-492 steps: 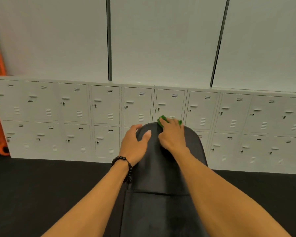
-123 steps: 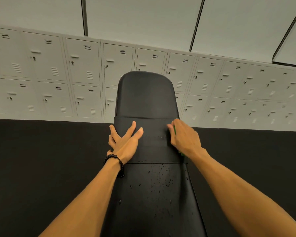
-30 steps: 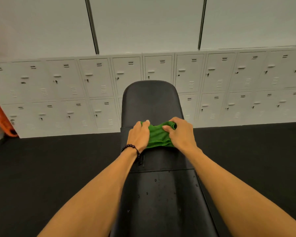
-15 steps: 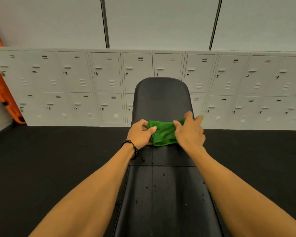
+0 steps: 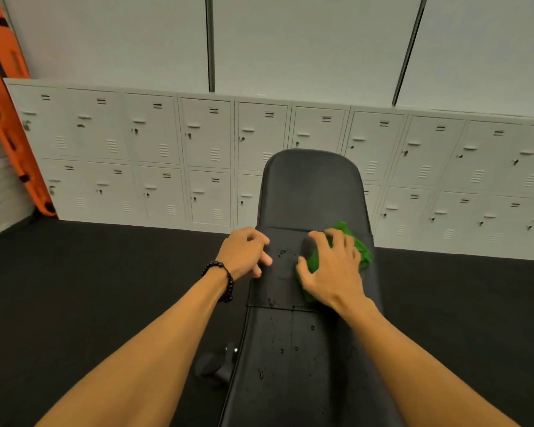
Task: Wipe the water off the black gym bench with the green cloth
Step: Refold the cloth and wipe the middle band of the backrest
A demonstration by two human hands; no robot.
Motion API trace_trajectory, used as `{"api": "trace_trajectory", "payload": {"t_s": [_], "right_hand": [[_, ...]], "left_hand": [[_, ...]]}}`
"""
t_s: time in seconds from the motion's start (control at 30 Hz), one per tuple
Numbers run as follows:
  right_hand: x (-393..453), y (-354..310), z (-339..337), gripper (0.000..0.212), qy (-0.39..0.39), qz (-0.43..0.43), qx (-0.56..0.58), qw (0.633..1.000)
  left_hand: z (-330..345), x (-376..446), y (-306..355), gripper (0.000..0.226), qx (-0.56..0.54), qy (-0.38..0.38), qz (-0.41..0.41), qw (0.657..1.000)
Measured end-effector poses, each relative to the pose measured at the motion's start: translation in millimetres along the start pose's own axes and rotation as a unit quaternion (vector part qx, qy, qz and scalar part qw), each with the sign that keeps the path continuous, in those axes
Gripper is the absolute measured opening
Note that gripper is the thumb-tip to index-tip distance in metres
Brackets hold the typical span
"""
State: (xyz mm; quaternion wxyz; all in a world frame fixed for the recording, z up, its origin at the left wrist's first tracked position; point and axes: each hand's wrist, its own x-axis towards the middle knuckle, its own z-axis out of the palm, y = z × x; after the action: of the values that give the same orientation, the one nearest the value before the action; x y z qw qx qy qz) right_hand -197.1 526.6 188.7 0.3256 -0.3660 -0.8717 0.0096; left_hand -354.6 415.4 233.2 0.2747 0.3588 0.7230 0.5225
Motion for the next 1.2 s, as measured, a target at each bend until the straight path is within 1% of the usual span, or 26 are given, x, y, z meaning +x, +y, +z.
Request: {"api": "trace_trajectory", "payload": {"t_s": [0.07, 0.1, 0.13, 0.17, 0.2, 0.27, 0.33, 0.43, 0.5, 0.53, 0.57, 0.6, 0.67, 0.7, 0.73, 0.8, 0.83, 0.87, 0.9, 0.97, 1.0, 1.03, 1.07, 1.1, 1.17, 1.2], "right_hand": [[-4.2, 1.1, -4.2, 0.055, -0.052, -0.133, 0.027, 0.989], [-6.6, 4.2, -6.1, 0.06, -0.075, -0.182, 0.023, 0.98], [-7.3, 8.6, -7.7, 0.066, -0.077, -0.194, 0.009, 0.978], [-7.3, 13.7, -8.2, 0.072, -0.053, -0.164, -0.007, 0.985], [-6.8, 16.7, -9.8, 0.077, -0.024, -0.095, -0.014, 0.995], [-6.8, 12.3, -6.7, 0.081, -0.031, 0.046, 0.001, 0.998], [-10.6, -1.8, 7.0, 0.075, -0.06, 0.041, 0.015, 0.997], [-20.3, -13.7, 21.7, 0.059, -0.056, -0.084, 0.008, 0.995], [-21.8, -2.5, 20.8, 0.05, -0.047, -0.168, -0.008, 0.985], [-18.5, 5.3, 19.6, 0.048, -0.042, -0.175, -0.011, 0.984], [-13.2, 10.5, 17.3, 0.048, -0.031, -0.142, 0.0, 0.989], [-6.3, 10.9, 14.8, 0.049, -0.015, -0.078, 0.024, 0.997], [3.4, 0.0, 14.8, 0.051, 0.003, 0.037, 0.067, 0.997], [4.4, -8.5, 18.4, 0.053, -0.006, 0.03, 0.07, 0.997], [1.1, -14.9, 22.3, 0.057, -0.025, -0.029, 0.068, 0.997], [-9.2, -10.9, 23.5, 0.063, -0.081, -0.201, 0.033, 0.976], [-10.4, -1.7, 20.4, 0.065, -0.094, -0.252, 0.011, 0.963], [-7.8, 8.4, 17.6, 0.064, -0.084, -0.257, 0.001, 0.963], [-3.6, 14.7, 16.1, 0.062, -0.053, -0.209, 0.012, 0.976], [2.8, 5.4, 17.9, 0.055, 0.001, -0.034, 0.056, 0.998], [6.0, -9.4, 21.2, 0.054, 0.011, 0.02, 0.068, 0.997], [5.1, -22.7, 25.3, 0.055, 0.013, 0.019, 0.065, 0.998], [2.1, -34.5, 29.7, 0.056, 0.007, -0.031, 0.064, 0.997], [-2.1, -38.9, 33.5, 0.055, -0.013, -0.113, 0.062, 0.992], [-6.7, -29.6, 29.1, 0.052, -0.074, -0.269, 0.046, 0.959], [-1.4, -19.8, 26.4, 0.052, -0.084, -0.312, 0.038, 0.945]], "left_hand": [[6.7, 0.9, -2.7, 0.022, 0.015, -0.006, -0.001, 1.0], [10.3, 2.6, -4.6, 0.021, 0.028, -0.016, 0.0, 0.999], [12.3, 5.9, -7.7, 0.021, 0.038, -0.024, 0.003, 0.999], [12.6, 7.6, -10.7, 0.021, 0.042, -0.025, 0.004, 0.999], [11.9, 8.9, -13.9, 0.022, 0.039, -0.016, 0.008, 0.999], [10.0, 8.3, -20.8, 0.024, 0.064, 0.015, 0.031, 0.997], [10.8, 1.2, -27.2, 0.025, 0.126, 0.046, 0.067, 0.989], [14.4, -6.1, -40.1, 0.035, 0.193, 0.045, 0.083, 0.977], [16.1, -6.9, -46.5, 0.043, 0.16, 0.001, 0.063, 0.985], [17.1, -8.0, -48.2, 0.046, 0.116, -0.027, 0.053, 0.991], [18.9, -11.1, -47.6, 0.048, 0.074, -0.057, 0.039, 0.995], [21.0, -12.3, -48.4, 0.05, 0.045, -0.076, 0.027, 0.996], [27.6, -11.7, -51.8, 0.051, 0.015, -0.08, 0.018, 0.997], [30.0, -13.0, -52.3, 0.05, -0.004, -0.078, 0.017, 0.997], [31.9, -12.6, -55.3, 0.048, -0.029, -0.074, 0.019, 0.997], [32.2, -13.1, -56.3, 0.043, -0.101, -0.07, 0.028, 0.992], [31.1, -14.7, -55.0, 0.043, -0.13, -0.072, 0.026, 0.989], [30.0, -15.9, -54.2, 0.045, -0.153, -0.077, 0.021, 0.985], [29.2, -17.0, -53.0, 0.047, -0.165, -0.076, 0.015, 0.983], [29.3, -16.2, -55.3, 0.049, -0.171, -0.075, 0.012, 0.982], [28.9, -14.1, -58.1, 0.05, -0.175, -0.07, 0.014, 0.982], [30.3, -14.0, -58.3, 0.049, -0.183, -0.064, 0.019, 0.981], [28.8, -13.4, -60.4, 0.049, -0.199, -0.047, 0.02, 0.979], [27.3, -12.8, -61.5, 0.048, -0.214, -0.03, 0.014, 0.976], [23.6, -14.0, -62.8, 0.048, -0.233, -0.009, -0.011, 0.972], [21.0, -14.8, -63.9, 0.048, -0.235, -0.007, -0.022, 0.972]]}}
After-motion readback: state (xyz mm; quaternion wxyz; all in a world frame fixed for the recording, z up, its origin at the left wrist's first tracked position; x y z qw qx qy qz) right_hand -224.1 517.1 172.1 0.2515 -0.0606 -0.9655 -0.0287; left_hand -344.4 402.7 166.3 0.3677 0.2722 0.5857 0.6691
